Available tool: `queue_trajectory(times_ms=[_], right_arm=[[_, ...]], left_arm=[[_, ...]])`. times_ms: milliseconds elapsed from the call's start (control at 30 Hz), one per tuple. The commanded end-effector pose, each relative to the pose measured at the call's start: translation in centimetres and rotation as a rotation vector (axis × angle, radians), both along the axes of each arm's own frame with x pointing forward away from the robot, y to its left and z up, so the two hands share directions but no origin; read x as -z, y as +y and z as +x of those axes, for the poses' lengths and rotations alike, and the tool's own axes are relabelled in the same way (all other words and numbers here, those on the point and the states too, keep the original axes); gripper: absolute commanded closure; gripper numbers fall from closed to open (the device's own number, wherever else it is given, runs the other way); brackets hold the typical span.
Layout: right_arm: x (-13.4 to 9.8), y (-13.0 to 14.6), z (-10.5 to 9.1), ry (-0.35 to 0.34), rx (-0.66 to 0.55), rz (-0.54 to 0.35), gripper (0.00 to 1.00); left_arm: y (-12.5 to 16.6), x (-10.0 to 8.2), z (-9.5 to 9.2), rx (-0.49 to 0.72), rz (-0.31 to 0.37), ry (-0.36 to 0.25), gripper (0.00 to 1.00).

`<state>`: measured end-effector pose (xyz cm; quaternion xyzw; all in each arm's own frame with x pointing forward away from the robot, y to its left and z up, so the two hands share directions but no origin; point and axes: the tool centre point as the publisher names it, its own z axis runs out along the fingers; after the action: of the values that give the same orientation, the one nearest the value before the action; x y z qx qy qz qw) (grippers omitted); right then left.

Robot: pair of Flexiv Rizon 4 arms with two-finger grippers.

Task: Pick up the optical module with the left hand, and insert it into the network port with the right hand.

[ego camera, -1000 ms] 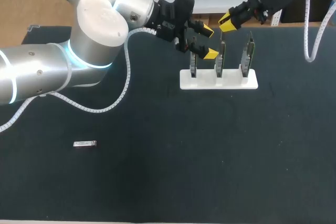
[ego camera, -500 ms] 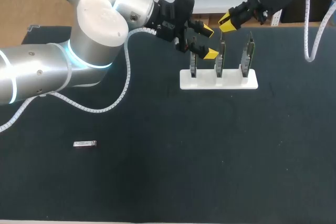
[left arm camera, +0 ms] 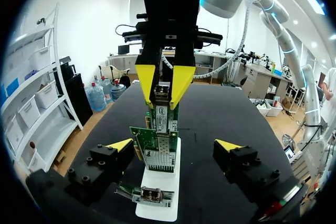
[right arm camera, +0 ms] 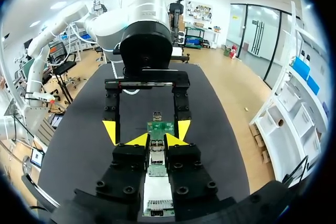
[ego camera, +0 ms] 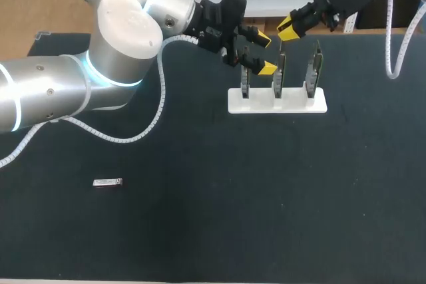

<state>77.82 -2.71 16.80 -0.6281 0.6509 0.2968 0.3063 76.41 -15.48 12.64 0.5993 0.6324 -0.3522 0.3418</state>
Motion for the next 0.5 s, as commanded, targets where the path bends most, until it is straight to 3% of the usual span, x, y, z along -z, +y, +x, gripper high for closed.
queue_trajectory(times_ms=[33, 500], right_arm=[[0.32, -0.05, -0.21, -0.001, 0.005, -0.001, 1.00], [0.67, 0.14, -0.46, 0.009, 0.002, -0.003, 1.00]], left_arm=[[-0.08, -0.03, 0.13, 0.001, 0.004, 0.003, 0.00], [-0.08, -0.03, 0.13, 0.001, 0.004, 0.003, 0.00]])
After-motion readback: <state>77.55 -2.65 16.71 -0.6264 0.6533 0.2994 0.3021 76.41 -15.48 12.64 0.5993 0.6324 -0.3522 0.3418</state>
